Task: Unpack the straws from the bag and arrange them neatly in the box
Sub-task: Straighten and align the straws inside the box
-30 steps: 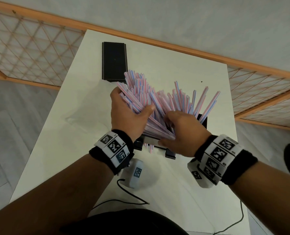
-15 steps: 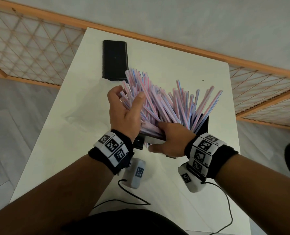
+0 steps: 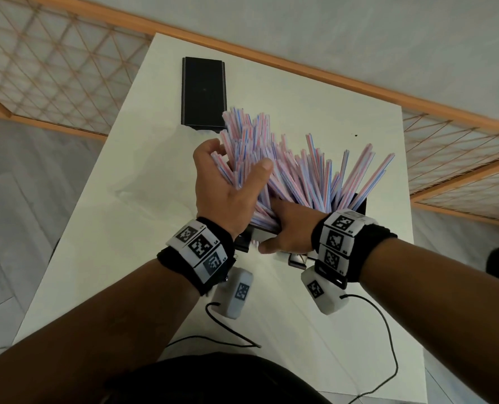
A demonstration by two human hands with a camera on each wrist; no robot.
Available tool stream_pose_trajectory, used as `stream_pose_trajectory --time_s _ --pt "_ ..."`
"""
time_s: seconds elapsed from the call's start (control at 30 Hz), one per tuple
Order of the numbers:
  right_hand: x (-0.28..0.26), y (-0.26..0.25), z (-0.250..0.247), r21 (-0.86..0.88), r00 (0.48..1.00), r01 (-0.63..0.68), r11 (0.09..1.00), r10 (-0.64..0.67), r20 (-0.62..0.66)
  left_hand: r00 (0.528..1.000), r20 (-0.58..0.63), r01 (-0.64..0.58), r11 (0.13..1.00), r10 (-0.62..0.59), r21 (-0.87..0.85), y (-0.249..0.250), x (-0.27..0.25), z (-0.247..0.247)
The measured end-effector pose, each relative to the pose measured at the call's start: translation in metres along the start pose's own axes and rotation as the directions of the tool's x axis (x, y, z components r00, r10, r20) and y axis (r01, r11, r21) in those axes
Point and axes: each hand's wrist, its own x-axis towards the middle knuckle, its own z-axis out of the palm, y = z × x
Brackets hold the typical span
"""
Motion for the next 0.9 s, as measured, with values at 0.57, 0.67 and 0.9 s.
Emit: stream_pose_trajectory --time_s 0.57,0.67,0.9 --pt "-0.024 0.004 0.002 -0.069 0.939 0.034 0.997 -0.055 -0.340 0.997 -0.065 0.059 0.991 -0.052 0.117 -0.006 0.004 0.000" --pt "-0.034 0.011 0.005 -0.089 0.932 0.017 0.996 -0.048 -0.360 0.998 -0.053 0.029 0.988 -0.021 0.153 -0.008 0.004 0.001" --pt "-0.050 0.013 0.020 -0.073 0.937 0.081 0.994 -0.101 -0.333 0.999 -0.049 -0.001 0.999 0.004 0.053 -0.005 0.003 0.001"
